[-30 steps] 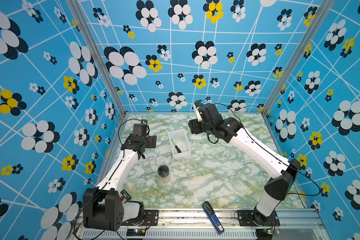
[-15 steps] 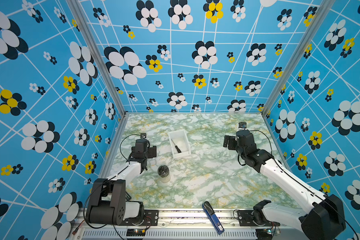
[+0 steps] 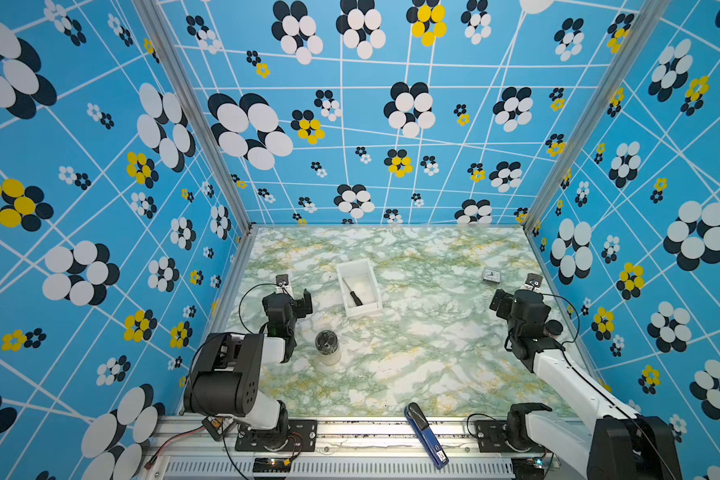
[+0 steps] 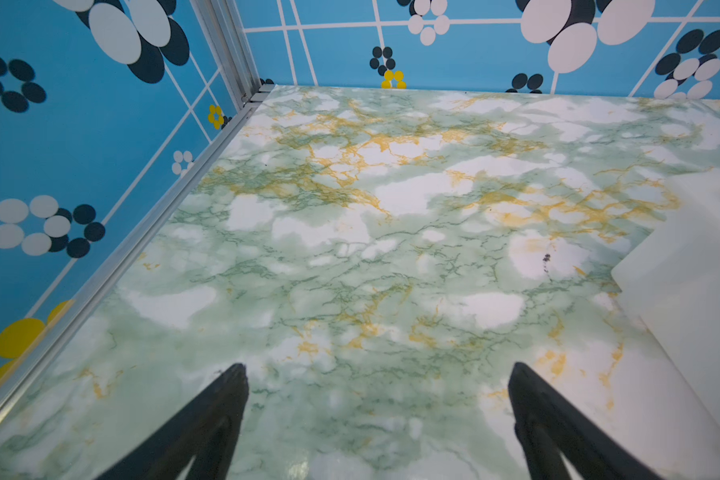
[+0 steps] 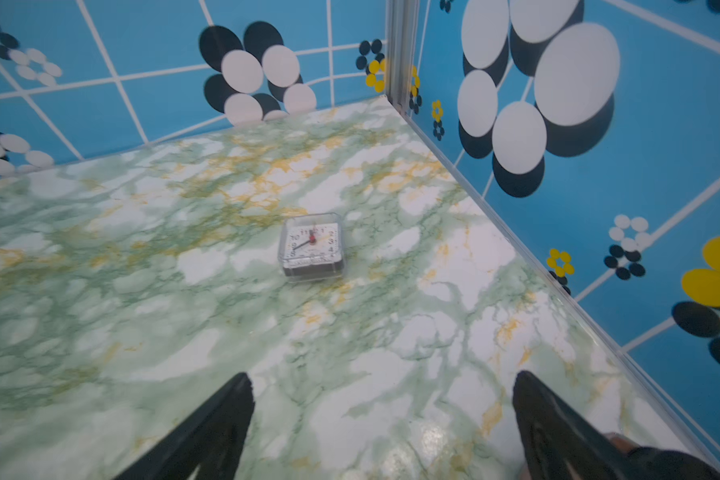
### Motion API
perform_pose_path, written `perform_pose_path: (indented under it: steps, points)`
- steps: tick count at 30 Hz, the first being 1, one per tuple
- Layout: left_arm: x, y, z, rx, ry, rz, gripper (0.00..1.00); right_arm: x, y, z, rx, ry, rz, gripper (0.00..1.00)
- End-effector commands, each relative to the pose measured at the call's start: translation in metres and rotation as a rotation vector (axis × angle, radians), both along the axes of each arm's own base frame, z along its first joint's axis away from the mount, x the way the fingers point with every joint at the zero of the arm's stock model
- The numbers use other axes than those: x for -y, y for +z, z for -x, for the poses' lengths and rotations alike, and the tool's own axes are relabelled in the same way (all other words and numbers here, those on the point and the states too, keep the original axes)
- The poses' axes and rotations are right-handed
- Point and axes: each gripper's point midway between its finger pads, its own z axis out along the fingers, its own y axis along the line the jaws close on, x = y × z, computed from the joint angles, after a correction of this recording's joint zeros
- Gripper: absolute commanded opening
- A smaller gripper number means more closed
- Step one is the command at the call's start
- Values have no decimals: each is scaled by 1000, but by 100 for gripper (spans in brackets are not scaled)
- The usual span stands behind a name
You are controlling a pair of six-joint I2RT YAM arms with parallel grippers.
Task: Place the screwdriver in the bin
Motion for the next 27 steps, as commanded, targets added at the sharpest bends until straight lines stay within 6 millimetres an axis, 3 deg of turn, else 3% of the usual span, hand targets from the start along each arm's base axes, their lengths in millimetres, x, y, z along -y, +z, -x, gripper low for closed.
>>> perform_pose_path:
  steps: [1,5,12,16,27]
  points:
    - [3,24,-6,118,-22,13,99,-9,7,-16,119,72,0,99]
    - [-1,25,-6,128,0,11,99,-12,-10,-23,138,94,-5,99]
    - [-3,25,-5,128,14,13,99,-34,-18,-54,103,239,5,99]
    - [-3,24,-3,131,18,14,99,-43,-41,-67,95,296,11,99]
    - [-3,26,-2,145,18,14,99,-43,-42,-66,73,299,10,99]
